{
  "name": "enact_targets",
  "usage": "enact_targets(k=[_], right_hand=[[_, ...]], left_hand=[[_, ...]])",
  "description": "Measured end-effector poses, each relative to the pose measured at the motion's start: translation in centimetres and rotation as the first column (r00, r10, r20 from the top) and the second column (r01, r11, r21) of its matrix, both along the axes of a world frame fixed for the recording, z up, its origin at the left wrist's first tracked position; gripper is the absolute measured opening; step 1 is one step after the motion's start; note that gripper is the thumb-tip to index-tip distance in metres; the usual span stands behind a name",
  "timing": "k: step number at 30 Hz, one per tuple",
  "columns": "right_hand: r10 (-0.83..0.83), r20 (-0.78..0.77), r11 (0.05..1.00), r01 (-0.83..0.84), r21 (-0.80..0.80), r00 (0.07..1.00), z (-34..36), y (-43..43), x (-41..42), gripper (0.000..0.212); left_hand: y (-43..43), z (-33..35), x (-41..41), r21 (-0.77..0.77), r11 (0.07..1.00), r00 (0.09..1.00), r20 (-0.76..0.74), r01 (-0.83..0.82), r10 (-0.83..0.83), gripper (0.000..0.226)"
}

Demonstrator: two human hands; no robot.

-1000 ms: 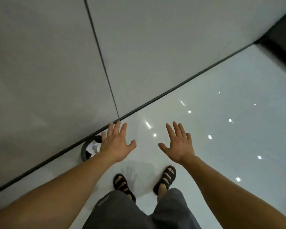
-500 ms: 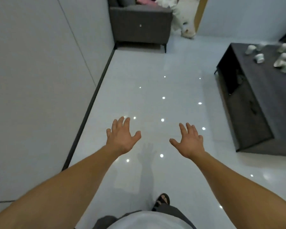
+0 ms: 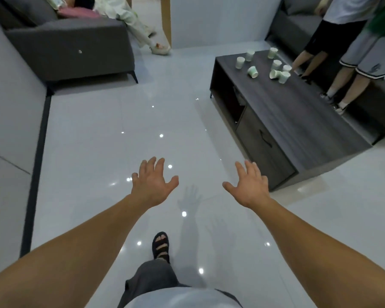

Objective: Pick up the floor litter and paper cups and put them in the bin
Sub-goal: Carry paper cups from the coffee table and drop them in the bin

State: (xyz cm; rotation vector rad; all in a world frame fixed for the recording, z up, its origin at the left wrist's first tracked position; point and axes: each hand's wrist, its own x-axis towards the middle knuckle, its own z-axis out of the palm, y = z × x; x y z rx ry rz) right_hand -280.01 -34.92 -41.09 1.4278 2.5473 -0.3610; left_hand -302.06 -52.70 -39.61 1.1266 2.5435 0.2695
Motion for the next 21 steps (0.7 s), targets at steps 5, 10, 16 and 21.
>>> enact_targets(k=[5,10,16,21], right_hand=[[-0.135,0.051,0.991,0.135,0.001,0.99,0.8,7.0,-3.2,0.085],[-0.249,0.054,0.967,0.251,-0.035,0.967,0.5,14.5,-4.8,0.085],[-0.281,0.03,0.958,0.282,-0.046,0.959,-0.9,28.1,-7.1,0.086],[-0.254,-0.01,0.964,0.252,-0.086,0.967,-0.2,39.3,-9.3,0.087]], left_hand=[[10.4,1.4,-6.8,0.022,0.99,0.99,-0.003,0.14,-0.14,0.078],[21.9,1.8,-11.0,0.026,0.969,0.969,0.0,0.247,-0.247,0.078],[37.1,0.4,-12.6,-0.004,0.941,0.941,-0.029,0.338,-0.338,0.079],[48.5,0.8,-12.6,-0.041,0.935,0.935,-0.025,0.351,-0.352,0.079]])
